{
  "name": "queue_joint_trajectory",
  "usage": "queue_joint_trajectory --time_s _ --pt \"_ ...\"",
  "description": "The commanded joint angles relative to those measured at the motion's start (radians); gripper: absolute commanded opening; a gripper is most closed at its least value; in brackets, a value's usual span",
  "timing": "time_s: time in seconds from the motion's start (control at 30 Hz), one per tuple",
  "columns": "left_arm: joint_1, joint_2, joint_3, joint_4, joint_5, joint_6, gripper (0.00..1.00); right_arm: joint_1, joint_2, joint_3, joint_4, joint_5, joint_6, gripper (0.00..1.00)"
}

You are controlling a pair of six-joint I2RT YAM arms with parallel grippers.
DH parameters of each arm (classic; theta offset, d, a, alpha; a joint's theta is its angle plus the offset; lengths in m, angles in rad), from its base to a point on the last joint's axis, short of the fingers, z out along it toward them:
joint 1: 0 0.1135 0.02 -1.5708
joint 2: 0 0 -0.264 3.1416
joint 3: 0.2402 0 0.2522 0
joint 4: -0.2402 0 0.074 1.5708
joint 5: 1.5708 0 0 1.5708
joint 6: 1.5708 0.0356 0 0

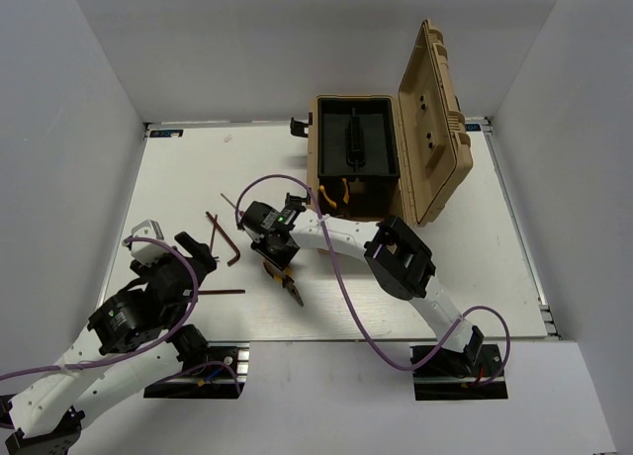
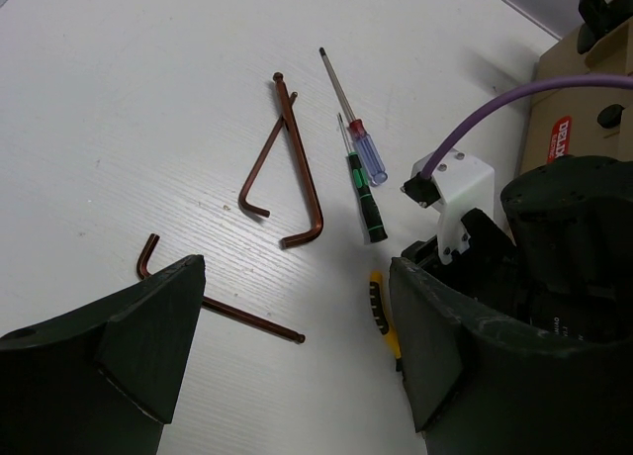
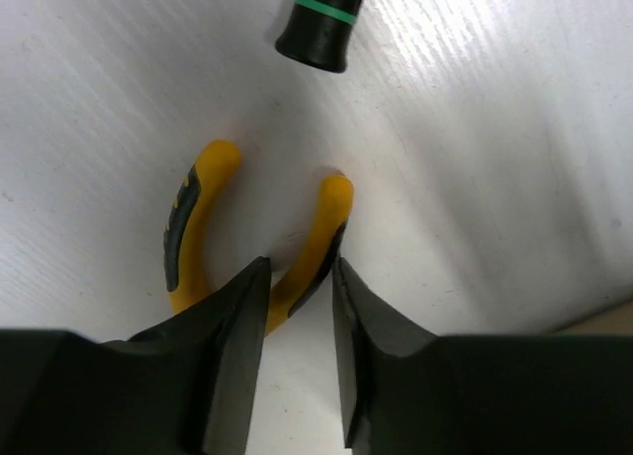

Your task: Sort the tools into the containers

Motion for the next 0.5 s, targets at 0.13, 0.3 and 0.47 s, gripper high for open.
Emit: queue_joint_trajectory --time_s 0.13,0.3,0.47 --pt "0.001 -0.015 -0.003 0.009 -0.003 0.006 0.85 0.006 0.027 -0.018 -0.025 -0.103 0.027 0.10" --pt "0.001 -0.015 -0.003 0.009 -0.003 0.006 0.85 0.002 0.008 0.022 -0.040 -0.120 0.016 0.00" --pt "0.001 -0.006 -0.003 0.009 -0.003 0.006 0.85 -0.001 -0.047 0.115 -0.088 -0.237 -0.013 0.00"
